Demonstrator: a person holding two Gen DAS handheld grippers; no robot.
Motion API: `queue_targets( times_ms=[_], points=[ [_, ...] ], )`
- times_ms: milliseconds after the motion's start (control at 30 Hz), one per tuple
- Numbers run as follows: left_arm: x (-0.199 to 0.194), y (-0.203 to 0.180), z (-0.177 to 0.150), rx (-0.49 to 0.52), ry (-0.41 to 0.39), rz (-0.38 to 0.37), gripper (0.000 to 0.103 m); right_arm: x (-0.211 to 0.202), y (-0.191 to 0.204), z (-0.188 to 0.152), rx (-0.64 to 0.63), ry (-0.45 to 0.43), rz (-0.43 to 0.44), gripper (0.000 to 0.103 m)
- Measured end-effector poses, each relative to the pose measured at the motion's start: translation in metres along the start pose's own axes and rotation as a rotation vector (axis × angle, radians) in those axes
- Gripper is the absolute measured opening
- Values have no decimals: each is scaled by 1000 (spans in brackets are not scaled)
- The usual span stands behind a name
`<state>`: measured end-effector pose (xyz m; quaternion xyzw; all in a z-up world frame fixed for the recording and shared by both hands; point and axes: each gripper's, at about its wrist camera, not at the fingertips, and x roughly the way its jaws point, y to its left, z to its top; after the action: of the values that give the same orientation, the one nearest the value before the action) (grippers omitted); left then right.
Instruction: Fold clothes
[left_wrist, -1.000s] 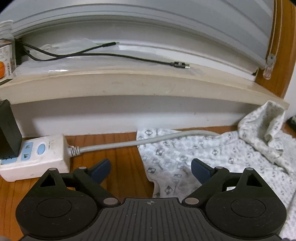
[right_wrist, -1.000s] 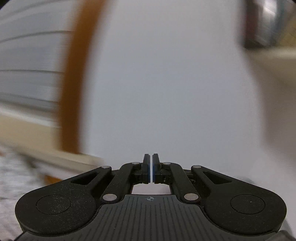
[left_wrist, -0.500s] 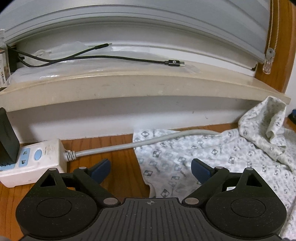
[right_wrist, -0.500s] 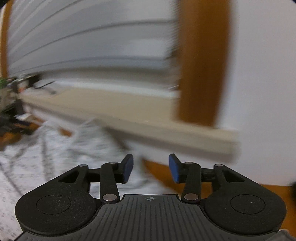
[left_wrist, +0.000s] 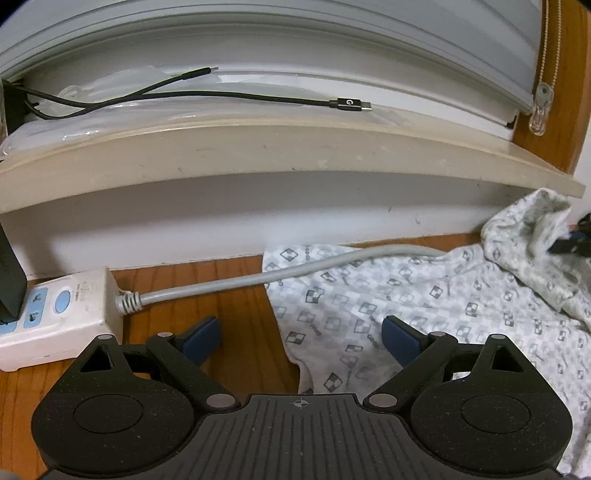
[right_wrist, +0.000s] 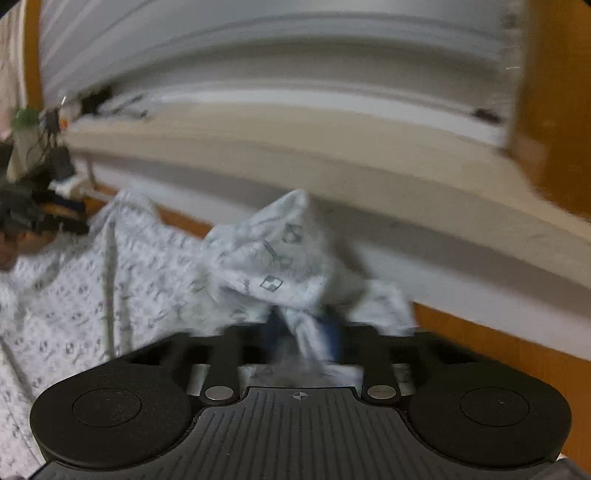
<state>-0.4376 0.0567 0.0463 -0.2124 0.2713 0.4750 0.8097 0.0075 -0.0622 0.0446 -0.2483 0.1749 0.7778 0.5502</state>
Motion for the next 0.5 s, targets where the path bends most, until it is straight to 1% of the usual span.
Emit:
queue_targets(
  times_ms=[33, 167, 300, 367, 433, 500],
  points=[
    [1, 0, 0, -1, 0, -1, 95, -9, -3, -1, 3, -26, -9, 15],
    [3, 1, 3, 1, -1, -5, 95, -68, -24, -3, 4, -144, -102, 12],
    [5, 0, 5, 8, 0, -4, 94, -144, -54, -10, -23, -223, -249, 12],
    [7, -1, 6, 12, 1, -4, 92, -182, -75, -15, -25, -246, -367, 12],
    [8, -2, 7, 15, 1, -3, 92, -215, -97, -21, -1, -271, -516, 12],
    [9, -2, 8, 19, 2, -3, 92, -239, -129, -26, 82, -275, -663, 14]
  ],
)
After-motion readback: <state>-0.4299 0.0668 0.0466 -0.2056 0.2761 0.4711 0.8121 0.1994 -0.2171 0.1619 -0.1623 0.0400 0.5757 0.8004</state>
